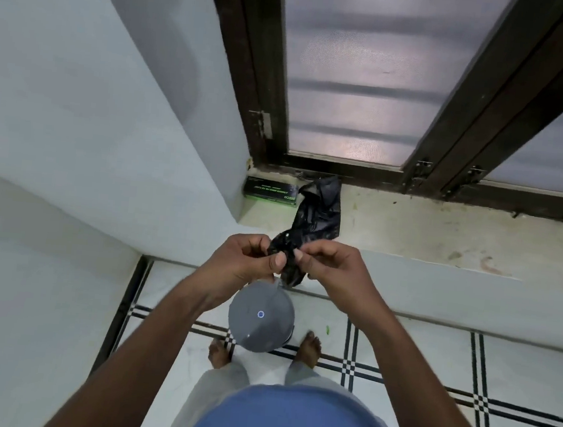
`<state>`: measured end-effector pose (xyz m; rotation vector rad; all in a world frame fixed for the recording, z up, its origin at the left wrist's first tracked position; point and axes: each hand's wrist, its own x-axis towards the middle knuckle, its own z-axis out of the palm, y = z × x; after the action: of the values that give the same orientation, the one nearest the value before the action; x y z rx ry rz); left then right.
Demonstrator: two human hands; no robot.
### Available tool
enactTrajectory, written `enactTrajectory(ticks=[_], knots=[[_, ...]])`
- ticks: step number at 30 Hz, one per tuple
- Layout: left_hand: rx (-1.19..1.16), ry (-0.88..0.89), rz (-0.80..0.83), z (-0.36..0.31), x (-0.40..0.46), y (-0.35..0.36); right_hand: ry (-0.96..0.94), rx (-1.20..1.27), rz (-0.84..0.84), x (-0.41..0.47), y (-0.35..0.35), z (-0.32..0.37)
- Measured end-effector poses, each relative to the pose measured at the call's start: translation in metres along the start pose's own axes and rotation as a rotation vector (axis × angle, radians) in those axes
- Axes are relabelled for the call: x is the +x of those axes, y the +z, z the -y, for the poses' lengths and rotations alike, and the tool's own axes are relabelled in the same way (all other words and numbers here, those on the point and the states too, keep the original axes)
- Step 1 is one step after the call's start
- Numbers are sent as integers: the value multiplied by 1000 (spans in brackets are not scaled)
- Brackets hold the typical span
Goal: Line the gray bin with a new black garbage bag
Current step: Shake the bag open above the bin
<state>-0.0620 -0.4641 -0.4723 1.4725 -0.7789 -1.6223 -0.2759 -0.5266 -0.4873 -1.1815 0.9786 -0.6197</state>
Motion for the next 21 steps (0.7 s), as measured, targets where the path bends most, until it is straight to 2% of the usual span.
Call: enactTrajectory(ticks=[5,9,12,15,18,21], knots=[[-272,44,-61,-8,-30,-20,0,-160,-272,-4,10,-3],[-261,37,-57,-7,-48,-29,12,-252,-404,-20,34,-2],[-194,99,-111,-1,-61,-33,66,-107,-497,-46,64,13],[-136,148,-136,5,-82,-41,60,34,-484,-76,96,26],[-127,131,-44,15,-105,-51,5,-60,-402,-90,116,13],[-144,59,79,22,-127,-68,20,21,-411,-103,117,1]])
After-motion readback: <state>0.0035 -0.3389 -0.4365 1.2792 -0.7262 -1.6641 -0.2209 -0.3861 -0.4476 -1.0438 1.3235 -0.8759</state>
